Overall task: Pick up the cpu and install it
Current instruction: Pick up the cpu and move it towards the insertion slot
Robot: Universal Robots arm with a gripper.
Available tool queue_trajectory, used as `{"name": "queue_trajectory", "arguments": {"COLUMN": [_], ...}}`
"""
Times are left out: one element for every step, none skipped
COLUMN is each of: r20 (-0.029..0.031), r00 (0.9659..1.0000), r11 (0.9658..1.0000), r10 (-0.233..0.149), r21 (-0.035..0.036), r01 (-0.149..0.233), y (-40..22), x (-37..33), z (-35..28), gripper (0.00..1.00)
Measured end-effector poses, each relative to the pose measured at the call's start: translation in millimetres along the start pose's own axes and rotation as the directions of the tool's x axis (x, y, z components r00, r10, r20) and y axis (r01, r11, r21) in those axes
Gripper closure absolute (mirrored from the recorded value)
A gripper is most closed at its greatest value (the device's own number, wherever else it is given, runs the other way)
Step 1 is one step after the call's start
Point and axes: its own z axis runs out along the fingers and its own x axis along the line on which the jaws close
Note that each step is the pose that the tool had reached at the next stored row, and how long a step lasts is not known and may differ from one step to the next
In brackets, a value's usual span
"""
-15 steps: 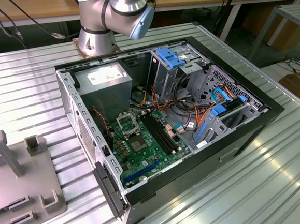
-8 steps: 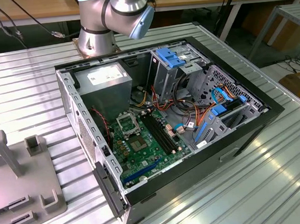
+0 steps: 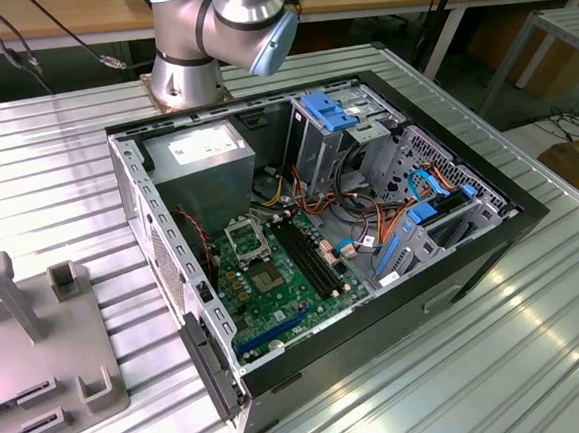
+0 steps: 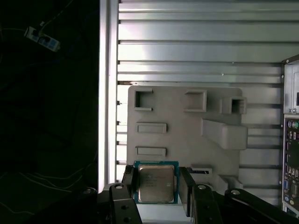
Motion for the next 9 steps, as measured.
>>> {"name": "queue_trajectory", "arguments": {"r20": [-0.0003, -0.0007, -0.0015, -0.0019, -0.0022, -0.0025, -0.0028, -0.0033, -0.0037], "r00": [1.0000, 1.0000, 1.0000, 1.0000, 1.0000, 1.0000, 1.0000, 1.0000, 1.0000], "r11": [1.0000, 1.0000, 1.0000, 1.0000, 1.0000, 1.0000, 1.0000, 1.0000, 1.0000], "r10": [0.000, 0.000, 0.000, 0.000, 0.000, 0.000, 0.000, 0.000, 0.000], "r21": [0.0000, 0.0000, -0.0001, -0.0001, -0.0001, -0.0002, -0.0001, -0.0001, -0.0001], "r01": [0.000, 0.000, 0.000, 0.000, 0.000, 0.000, 0.000, 0.000, 0.000], "y": [0.0, 0.0, 0.0, 0.1, 0.1, 0.1, 0.1, 0.1, 0.1], "x": [0.0, -0.1, -0.2, -0.2, -0.3, -0.4, -0.5, -0.6, -0.7], "z": [-0.9, -1.9, -4.3, -5.2, -6.2, -7.1, -7.8, -9.2, -9.9], "gripper": [0.53, 0.53, 0.53, 0.53, 0.53, 0.53, 0.53, 0.53, 0.53]}}
